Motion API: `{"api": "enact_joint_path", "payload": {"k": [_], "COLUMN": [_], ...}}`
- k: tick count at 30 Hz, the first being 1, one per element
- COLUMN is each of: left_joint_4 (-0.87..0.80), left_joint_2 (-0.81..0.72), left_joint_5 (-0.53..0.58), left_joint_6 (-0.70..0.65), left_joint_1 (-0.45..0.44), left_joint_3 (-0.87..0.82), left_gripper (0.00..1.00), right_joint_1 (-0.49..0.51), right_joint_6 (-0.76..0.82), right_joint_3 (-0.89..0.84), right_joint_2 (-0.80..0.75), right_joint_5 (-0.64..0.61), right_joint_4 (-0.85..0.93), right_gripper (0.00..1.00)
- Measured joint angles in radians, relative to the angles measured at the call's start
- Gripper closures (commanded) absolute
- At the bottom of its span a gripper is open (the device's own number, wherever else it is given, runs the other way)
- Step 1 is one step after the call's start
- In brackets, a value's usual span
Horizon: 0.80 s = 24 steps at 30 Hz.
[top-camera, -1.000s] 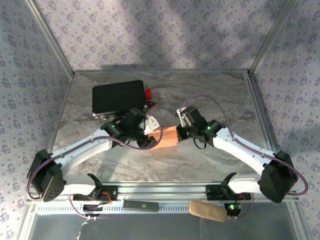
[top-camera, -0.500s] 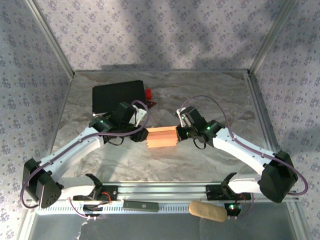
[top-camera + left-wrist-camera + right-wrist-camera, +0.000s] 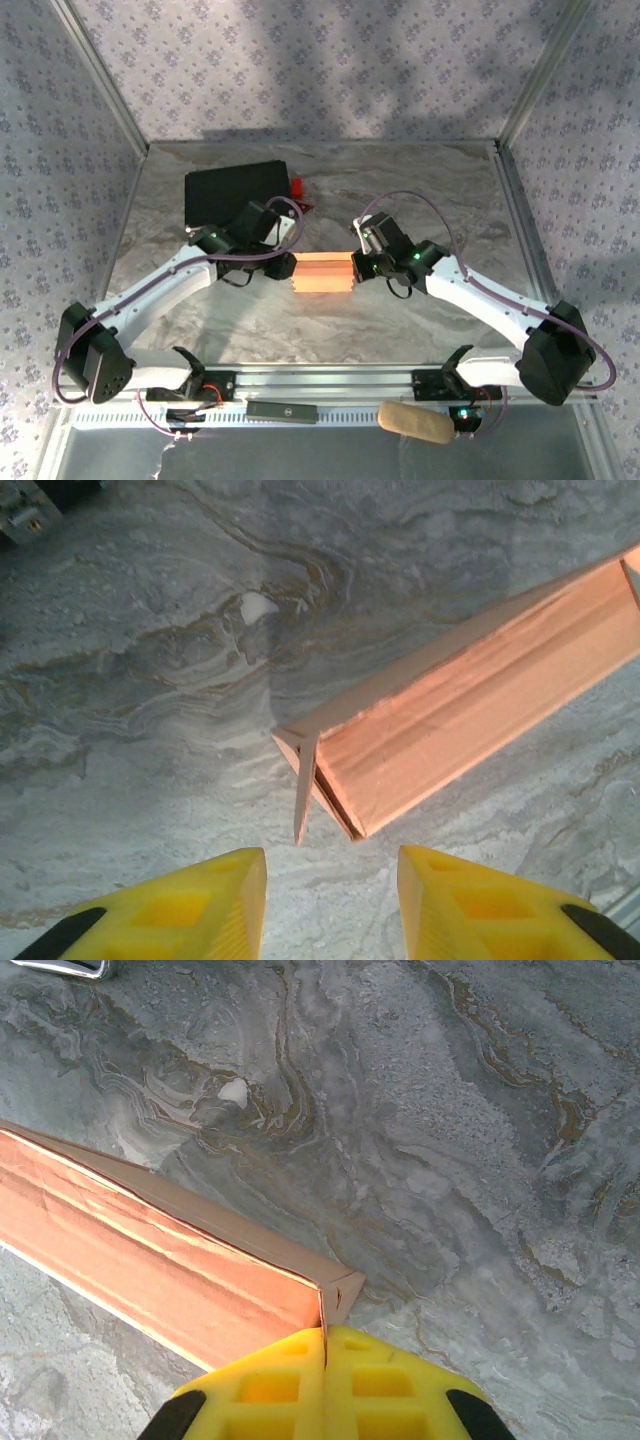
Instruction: Fold the paper box
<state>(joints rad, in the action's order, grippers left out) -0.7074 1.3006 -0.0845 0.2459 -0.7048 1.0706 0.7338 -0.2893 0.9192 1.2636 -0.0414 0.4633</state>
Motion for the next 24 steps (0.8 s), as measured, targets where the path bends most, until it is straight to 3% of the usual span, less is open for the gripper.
{"api": "enact_joint_path", "payload": {"k": [7, 16, 24], "left_joint_4": [0.003, 0.010, 0.013], "left_joint_2": [0.089, 0.112, 0.112], "left_joint_5": [0.007, 0.003, -0.005], "left_joint_6": [-0.024, -0.024, 0.016], "left_joint_1": [0.005, 0.005, 0.005], "left_joint_3": [0.028, 0.036, 0.040], "left_gripper": [0.63, 0.86, 0.88], "right_joint_1": [0.000, 0.001, 0.022], "right_joint_6": [-0.003, -0.007, -0.059], "right_joint_3": [0.000, 0.000, 0.018], "right_joint_2": [0.000, 0.000, 0.010], "right_joint_5": [0.000, 0.000, -0.018], "right_joint_4": [0.000, 0.000, 0.019], "right_gripper": [1.00, 1.00, 1.00]}}
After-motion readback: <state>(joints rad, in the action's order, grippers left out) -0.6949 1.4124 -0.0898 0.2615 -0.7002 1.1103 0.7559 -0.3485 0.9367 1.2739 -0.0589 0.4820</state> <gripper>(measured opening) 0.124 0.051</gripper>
